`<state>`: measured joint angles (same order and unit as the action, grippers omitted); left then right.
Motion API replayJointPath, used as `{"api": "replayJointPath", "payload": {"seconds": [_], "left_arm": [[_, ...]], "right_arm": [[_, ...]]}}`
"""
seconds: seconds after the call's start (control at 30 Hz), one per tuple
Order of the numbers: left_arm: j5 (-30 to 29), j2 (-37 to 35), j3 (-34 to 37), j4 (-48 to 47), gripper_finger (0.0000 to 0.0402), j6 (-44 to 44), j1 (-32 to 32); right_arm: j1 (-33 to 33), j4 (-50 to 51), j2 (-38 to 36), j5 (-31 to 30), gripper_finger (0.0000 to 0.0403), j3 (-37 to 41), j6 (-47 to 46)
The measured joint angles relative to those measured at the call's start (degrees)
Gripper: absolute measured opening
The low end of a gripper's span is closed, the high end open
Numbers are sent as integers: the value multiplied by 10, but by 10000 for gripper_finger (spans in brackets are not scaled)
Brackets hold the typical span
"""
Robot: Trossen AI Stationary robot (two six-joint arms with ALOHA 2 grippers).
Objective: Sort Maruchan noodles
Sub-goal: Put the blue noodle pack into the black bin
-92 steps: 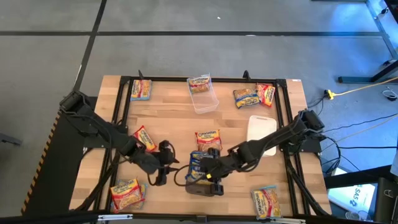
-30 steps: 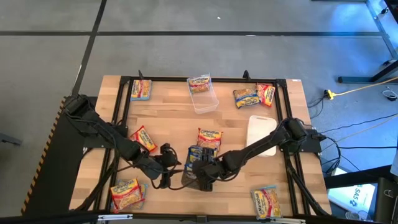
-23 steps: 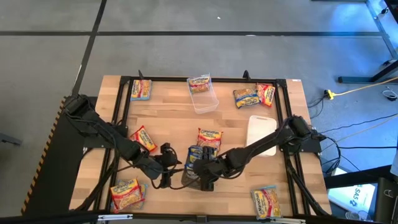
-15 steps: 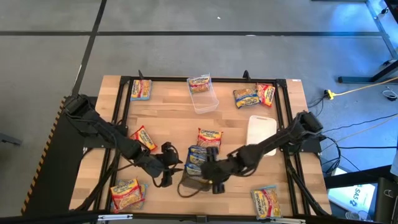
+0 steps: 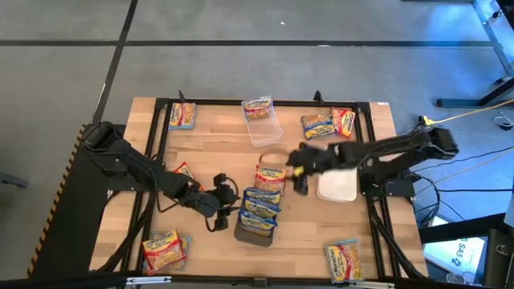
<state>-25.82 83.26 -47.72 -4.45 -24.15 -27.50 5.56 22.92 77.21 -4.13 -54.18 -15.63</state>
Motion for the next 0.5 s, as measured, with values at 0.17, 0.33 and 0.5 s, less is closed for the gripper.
{"api": "replayJointPath", "payload": {"seconds": [0.17,0.33,0.5], "left_arm": [[11,0,0,-2,141,62,44],[29,0,0,-2,141,98,83],[29,0,38,39,141,107,103]], "right_arm": [[-131,13,-39,52,227,46,10],[-250,53,-39,47,227,53,28],[-382,98,-39,72,227,53,69]]}}
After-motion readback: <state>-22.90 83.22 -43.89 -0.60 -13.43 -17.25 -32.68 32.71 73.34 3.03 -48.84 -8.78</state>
